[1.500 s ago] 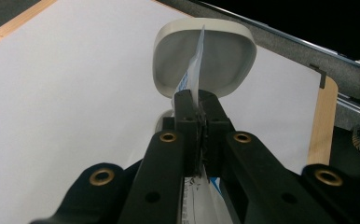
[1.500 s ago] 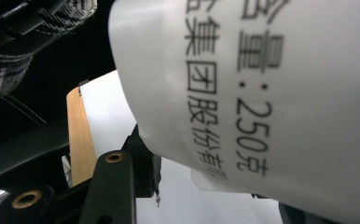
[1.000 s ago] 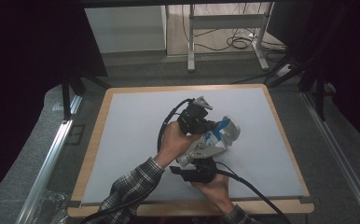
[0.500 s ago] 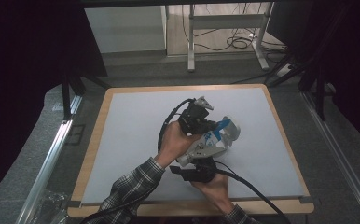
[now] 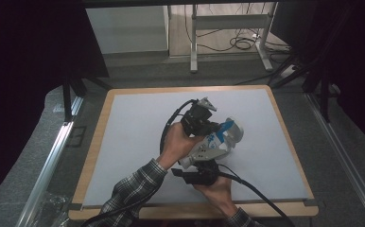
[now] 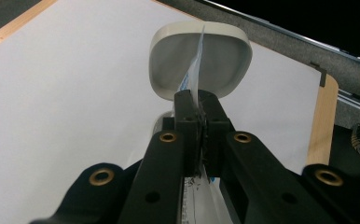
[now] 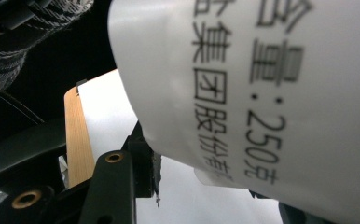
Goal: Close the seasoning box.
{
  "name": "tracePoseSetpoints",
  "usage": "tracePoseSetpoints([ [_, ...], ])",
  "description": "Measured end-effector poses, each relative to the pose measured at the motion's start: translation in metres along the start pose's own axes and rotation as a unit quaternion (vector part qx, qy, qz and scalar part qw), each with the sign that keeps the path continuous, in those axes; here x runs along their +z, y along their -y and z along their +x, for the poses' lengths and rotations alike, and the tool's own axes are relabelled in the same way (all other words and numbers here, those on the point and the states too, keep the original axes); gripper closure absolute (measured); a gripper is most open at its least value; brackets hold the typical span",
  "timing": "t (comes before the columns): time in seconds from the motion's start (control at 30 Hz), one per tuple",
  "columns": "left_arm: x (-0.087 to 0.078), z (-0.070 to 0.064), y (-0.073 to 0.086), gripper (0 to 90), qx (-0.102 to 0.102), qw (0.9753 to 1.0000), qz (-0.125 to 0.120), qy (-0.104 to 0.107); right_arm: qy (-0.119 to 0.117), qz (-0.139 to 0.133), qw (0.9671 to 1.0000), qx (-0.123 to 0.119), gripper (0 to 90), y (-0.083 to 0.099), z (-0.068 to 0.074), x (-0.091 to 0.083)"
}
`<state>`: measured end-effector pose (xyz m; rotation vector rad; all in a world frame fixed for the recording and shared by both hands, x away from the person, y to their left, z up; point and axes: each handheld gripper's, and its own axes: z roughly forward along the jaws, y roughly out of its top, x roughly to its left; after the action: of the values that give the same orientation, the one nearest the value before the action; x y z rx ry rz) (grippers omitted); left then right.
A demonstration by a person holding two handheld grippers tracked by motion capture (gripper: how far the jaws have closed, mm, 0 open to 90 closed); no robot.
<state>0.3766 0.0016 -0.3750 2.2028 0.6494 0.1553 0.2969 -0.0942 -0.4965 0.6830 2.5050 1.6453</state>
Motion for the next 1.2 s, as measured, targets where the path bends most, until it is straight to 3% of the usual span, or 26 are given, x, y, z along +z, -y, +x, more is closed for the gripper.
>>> tracePoseSetpoints([
  [1.2,-0.0004,0.0015,-0.0047,88.4,-0.004,0.9999,0.013,0.006,-0.002,-0.004,1.0000,-0.006,53.6,-0.0028,0.0066,-0.0010],
])
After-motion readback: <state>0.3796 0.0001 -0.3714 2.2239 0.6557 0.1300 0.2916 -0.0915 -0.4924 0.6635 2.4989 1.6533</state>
